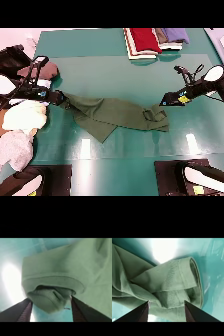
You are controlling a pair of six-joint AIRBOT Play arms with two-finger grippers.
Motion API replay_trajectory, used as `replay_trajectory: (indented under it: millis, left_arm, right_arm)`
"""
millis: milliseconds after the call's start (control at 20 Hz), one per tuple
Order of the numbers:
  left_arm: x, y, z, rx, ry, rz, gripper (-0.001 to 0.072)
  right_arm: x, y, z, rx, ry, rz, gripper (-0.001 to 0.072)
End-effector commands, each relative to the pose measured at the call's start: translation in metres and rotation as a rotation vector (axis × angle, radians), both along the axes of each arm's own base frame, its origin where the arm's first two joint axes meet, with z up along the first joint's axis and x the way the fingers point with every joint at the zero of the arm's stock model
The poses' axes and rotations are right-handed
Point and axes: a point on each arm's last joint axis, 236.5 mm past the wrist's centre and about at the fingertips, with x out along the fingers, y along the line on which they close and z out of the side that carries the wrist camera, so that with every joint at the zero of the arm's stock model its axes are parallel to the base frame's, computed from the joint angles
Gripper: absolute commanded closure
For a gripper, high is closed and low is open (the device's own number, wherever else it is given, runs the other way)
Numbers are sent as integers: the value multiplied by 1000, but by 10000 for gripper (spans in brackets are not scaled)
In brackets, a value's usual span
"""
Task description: Fold the shirts.
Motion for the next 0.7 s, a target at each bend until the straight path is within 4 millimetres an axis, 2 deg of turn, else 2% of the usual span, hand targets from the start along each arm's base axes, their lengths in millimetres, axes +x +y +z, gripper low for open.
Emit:
replay_trajectory:
  millis: [0,100,200,300,400,500,550,650]
  left_arm:
    - [0,28,11,107,13,58,165]
    - [-2,46,15,172,26,96,165]
    - [-4,36,13,129,38,94,165]
    - [-5,18,8,46,50,86,165]
    - [-9,19,-9,54,99,85,165]
    - [-14,22,-26,75,140,86,165]
    - [-16,23,-34,77,158,86,165]
    - [-16,25,-41,87,167,89,164]
  right_arm:
    - [-6,8,3,9,-4,66,204]
    - [-8,13,11,6,-34,90,204]
    - [-7,20,12,4,-69,111,204]
    - [-17,31,0,4,-60,137,204]
    - [-31,45,-20,2,-33,175,204]
    - [-28,55,-34,-7,-66,182,206]
    - [-24,58,-38,-12,-92,180,240]
    - [-18,64,-40,-17,-129,184,399]
